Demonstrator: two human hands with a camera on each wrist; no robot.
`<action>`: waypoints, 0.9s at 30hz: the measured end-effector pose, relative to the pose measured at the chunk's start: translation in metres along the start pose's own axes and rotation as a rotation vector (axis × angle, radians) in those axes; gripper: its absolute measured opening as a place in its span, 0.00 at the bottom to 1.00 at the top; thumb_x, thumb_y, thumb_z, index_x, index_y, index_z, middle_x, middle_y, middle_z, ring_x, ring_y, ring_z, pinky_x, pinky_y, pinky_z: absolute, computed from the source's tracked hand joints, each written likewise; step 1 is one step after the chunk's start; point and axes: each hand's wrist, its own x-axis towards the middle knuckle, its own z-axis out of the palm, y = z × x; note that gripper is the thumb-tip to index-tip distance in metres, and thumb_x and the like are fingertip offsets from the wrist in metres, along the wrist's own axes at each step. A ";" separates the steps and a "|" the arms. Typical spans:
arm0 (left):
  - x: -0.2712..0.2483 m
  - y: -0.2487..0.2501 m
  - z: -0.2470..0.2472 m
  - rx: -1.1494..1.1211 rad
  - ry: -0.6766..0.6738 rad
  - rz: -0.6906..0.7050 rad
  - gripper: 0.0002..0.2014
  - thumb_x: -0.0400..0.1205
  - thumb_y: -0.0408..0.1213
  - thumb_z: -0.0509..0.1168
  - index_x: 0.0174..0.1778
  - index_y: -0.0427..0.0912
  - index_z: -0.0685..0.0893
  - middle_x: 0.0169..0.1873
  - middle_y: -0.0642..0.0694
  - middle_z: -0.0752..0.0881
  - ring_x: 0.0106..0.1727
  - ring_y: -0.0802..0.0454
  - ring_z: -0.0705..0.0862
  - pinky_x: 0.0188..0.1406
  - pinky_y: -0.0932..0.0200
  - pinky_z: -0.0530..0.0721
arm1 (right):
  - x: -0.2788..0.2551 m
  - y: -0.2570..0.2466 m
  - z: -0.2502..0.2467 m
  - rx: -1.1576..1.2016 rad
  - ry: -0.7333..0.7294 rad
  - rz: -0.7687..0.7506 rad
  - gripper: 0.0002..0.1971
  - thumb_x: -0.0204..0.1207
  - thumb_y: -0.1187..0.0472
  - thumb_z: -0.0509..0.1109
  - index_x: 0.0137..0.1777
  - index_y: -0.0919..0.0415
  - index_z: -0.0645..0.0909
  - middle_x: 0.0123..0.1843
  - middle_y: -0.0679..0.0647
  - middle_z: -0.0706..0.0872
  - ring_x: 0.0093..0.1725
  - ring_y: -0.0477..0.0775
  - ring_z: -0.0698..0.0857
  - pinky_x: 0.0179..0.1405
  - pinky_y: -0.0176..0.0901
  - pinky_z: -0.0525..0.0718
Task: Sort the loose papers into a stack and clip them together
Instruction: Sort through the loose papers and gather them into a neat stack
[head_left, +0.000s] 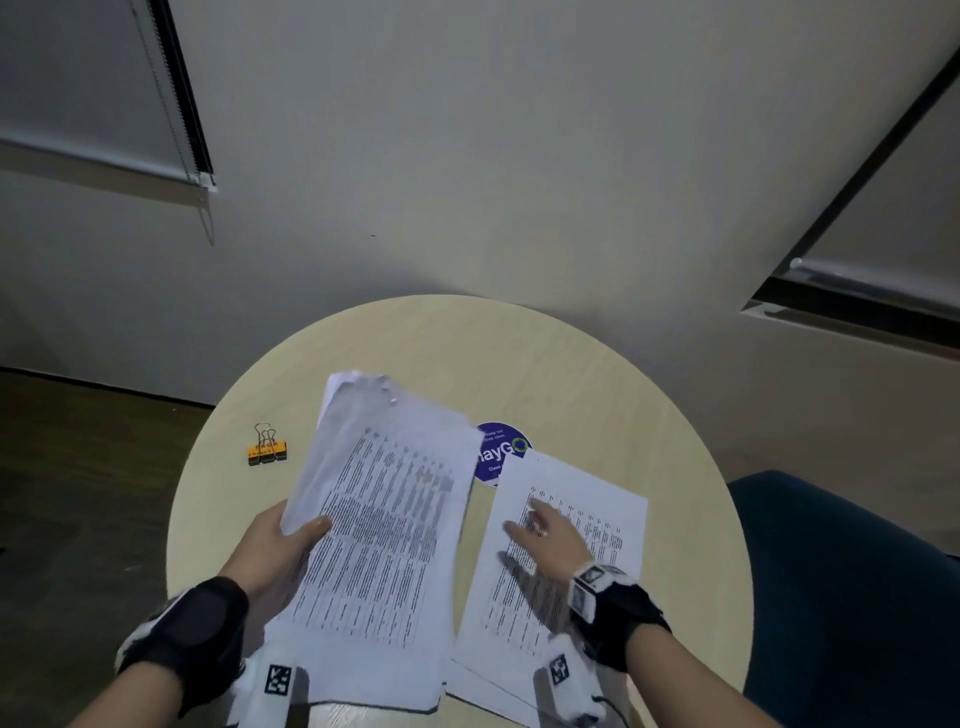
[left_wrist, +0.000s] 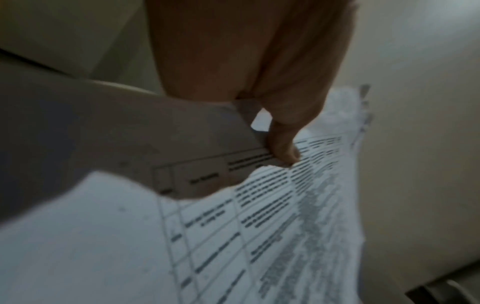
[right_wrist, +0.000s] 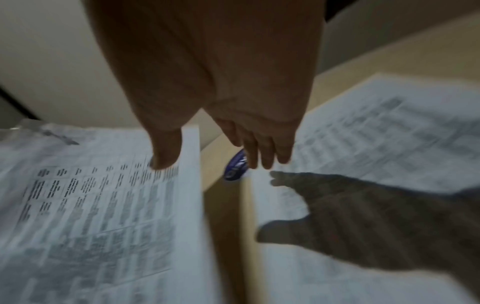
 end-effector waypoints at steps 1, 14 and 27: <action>-0.002 0.014 -0.001 0.026 -0.025 0.058 0.12 0.83 0.37 0.66 0.62 0.43 0.80 0.49 0.48 0.89 0.49 0.51 0.87 0.56 0.53 0.84 | 0.000 -0.015 0.008 0.119 -0.110 -0.011 0.42 0.76 0.48 0.73 0.83 0.62 0.57 0.80 0.58 0.70 0.76 0.56 0.74 0.70 0.46 0.76; -0.001 0.058 0.013 -0.097 0.011 0.274 0.41 0.43 0.63 0.82 0.52 0.52 0.82 0.42 0.57 0.91 0.47 0.57 0.88 0.42 0.60 0.89 | -0.019 -0.108 0.007 0.579 -0.058 -0.288 0.13 0.62 0.70 0.83 0.43 0.54 0.91 0.48 0.54 0.93 0.49 0.50 0.92 0.58 0.51 0.88; 0.020 0.015 0.015 0.019 0.077 -0.022 0.04 0.79 0.32 0.71 0.46 0.35 0.84 0.35 0.42 0.82 0.33 0.47 0.79 0.31 0.61 0.77 | -0.009 -0.028 -0.008 0.423 0.146 0.107 0.26 0.71 0.60 0.79 0.67 0.60 0.76 0.65 0.62 0.82 0.61 0.61 0.83 0.41 0.34 0.84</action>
